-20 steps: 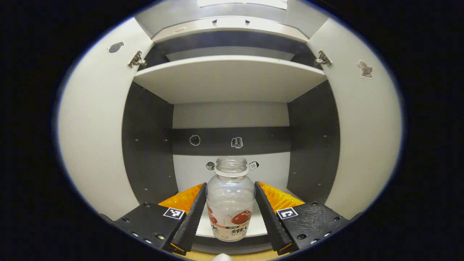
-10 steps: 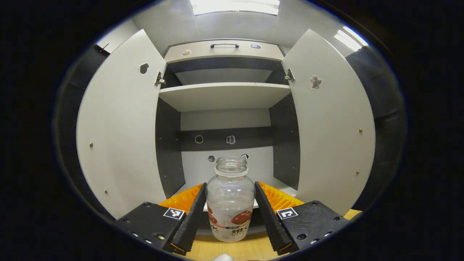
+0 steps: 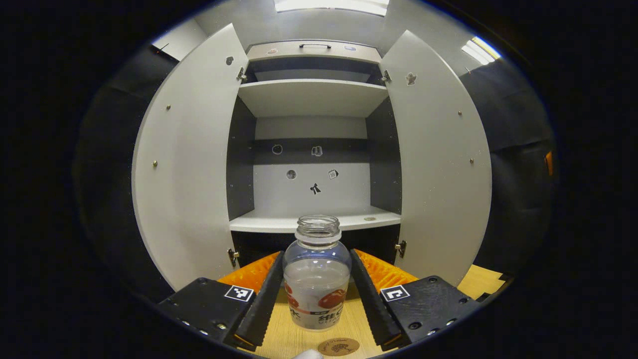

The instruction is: Grasp the bottle in the cabinet with the left hand and place it on the coaster, then close the right door with the right hand and the left door with the left hand.

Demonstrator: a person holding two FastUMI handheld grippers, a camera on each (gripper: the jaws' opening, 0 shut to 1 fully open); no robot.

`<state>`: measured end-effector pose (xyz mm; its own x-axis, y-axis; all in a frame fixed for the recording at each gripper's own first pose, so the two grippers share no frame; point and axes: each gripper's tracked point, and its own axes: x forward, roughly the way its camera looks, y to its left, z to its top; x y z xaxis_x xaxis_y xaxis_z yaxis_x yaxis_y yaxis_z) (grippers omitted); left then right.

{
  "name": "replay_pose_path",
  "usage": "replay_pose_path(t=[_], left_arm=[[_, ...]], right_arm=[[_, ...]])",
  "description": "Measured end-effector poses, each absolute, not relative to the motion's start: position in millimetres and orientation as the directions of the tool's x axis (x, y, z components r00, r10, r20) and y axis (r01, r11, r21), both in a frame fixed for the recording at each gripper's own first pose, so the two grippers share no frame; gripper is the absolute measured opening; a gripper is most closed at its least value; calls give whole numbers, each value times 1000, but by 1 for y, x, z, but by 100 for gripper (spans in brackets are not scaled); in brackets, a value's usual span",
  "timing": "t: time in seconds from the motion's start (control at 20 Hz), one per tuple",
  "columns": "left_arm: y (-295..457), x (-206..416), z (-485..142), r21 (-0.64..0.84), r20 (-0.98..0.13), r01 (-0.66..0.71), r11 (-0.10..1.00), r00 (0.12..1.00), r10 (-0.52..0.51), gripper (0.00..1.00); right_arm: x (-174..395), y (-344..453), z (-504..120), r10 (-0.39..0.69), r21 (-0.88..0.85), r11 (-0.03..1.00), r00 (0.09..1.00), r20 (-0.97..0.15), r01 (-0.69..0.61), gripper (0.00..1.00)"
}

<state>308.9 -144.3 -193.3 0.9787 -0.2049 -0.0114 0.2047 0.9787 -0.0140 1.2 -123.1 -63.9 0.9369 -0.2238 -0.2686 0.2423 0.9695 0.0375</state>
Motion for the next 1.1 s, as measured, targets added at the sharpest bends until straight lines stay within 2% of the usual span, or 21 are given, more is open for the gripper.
replay_pose_path(t=[0.15, 0.5, 0.8, 1.1], left_arm=[[-148, 305, -233, -42, -27, 218, 975, 975, -219, 77], [-170, 300, -325, -50, -146, 257, 965, 954, -262, 77], [-192, 303, -355, -97, -118, 296, 950, 945, -306, 77], [-195, 295, -367, -107, -79, 337, 935, 935, -346, 77]], right_arm=[[4, -127, -70, -231, 8, 970, 927, -297, 244, 82], [22, -134, -83, -226, -19, 972, 901, -370, 236, 82], [35, -135, -91, -235, -77, 972, 882, -409, 223, 82], [44, -138, -84, -267, -126, 963, 882, -388, 237, 82]])
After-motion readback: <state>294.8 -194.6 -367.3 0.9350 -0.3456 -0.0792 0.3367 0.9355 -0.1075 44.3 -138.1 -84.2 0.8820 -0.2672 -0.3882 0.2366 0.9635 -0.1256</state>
